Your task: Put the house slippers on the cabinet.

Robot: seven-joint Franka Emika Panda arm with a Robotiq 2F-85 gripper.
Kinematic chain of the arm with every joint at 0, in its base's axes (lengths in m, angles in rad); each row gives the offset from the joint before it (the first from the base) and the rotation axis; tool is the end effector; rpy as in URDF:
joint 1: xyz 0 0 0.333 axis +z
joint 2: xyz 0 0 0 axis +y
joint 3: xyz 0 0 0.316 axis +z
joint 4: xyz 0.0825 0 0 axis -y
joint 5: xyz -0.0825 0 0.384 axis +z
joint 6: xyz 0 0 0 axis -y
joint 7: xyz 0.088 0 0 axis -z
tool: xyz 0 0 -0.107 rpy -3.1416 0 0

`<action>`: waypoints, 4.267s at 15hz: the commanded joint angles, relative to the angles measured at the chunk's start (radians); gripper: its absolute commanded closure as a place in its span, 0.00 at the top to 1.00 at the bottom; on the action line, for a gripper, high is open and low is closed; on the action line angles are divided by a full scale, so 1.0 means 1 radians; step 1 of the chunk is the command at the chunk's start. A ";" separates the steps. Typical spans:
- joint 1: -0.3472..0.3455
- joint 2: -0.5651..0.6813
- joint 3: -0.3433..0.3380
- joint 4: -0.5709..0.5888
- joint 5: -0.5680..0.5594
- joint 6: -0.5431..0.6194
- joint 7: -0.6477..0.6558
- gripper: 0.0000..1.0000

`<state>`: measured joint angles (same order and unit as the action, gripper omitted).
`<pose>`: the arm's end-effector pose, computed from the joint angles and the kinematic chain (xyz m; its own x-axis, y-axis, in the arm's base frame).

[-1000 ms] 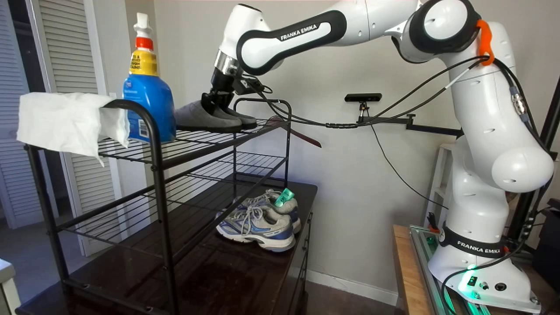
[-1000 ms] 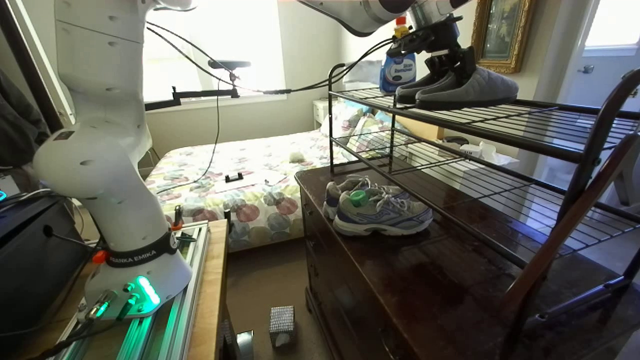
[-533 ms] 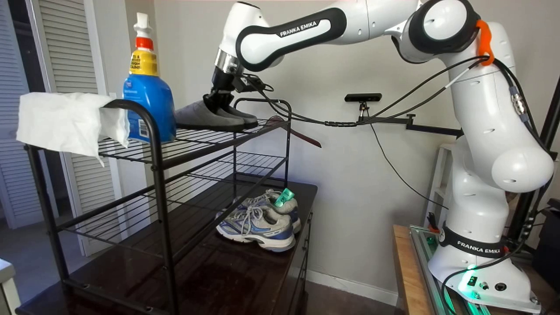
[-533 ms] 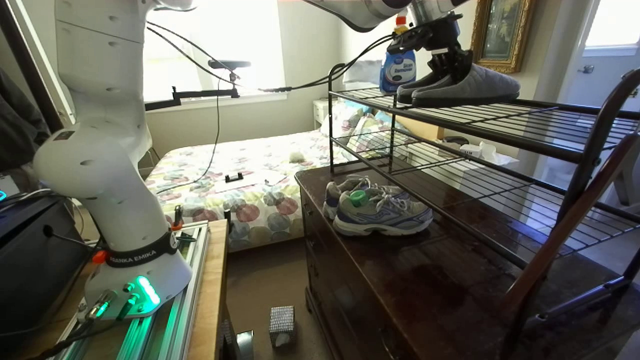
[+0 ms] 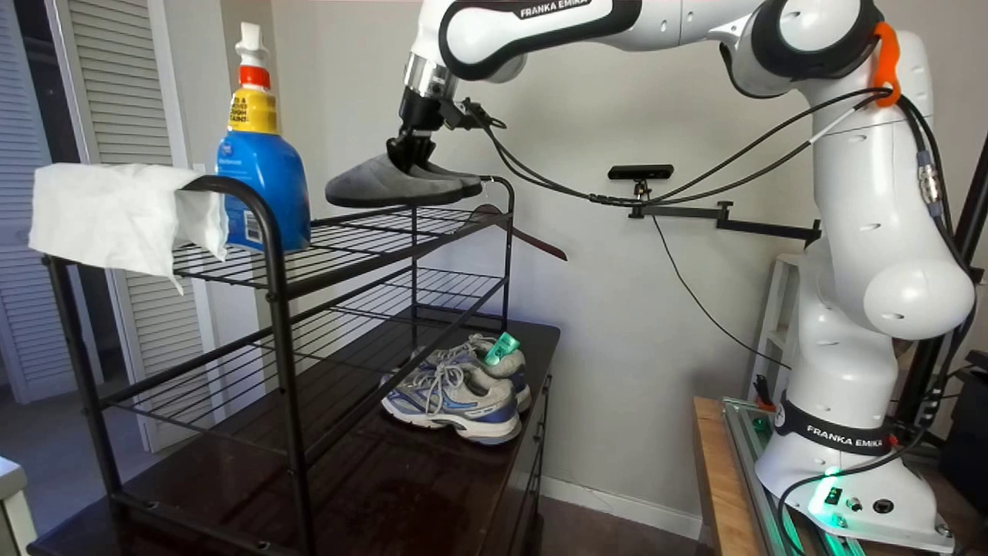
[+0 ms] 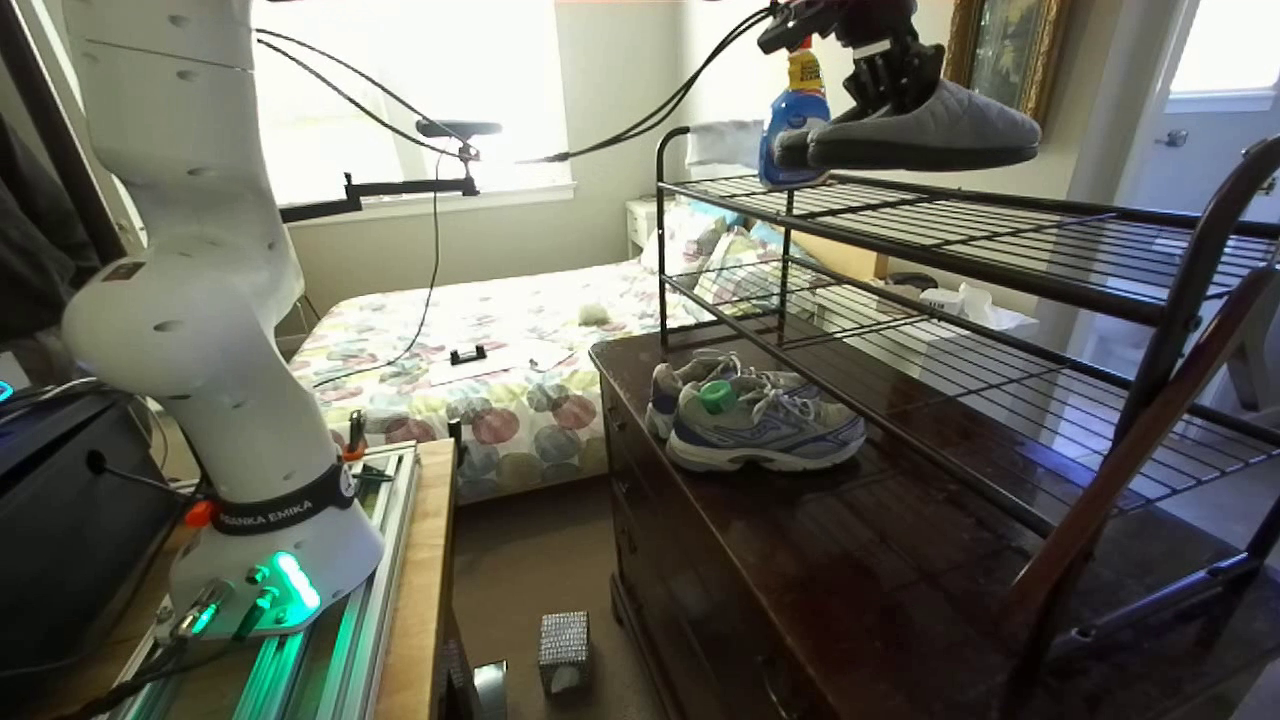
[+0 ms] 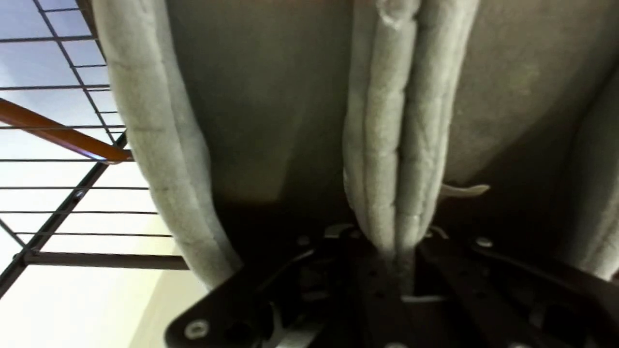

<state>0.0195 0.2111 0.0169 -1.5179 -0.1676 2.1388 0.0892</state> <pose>0.6624 0.0158 0.5832 0.9141 0.0331 0.4041 -0.0197 -0.9919 0.1257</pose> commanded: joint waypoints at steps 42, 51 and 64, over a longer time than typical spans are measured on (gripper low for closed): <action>-0.142 -0.419 -0.183 -0.511 -0.095 -0.457 -0.361 0.03; -0.179 -0.427 -0.234 -0.663 0.019 -0.204 -0.342 0.03; -0.211 -0.365 -0.241 -0.768 -0.013 -0.012 -0.300 0.03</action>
<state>-0.1782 -0.1754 -0.2249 -2.2304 -0.1576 2.0434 -0.2489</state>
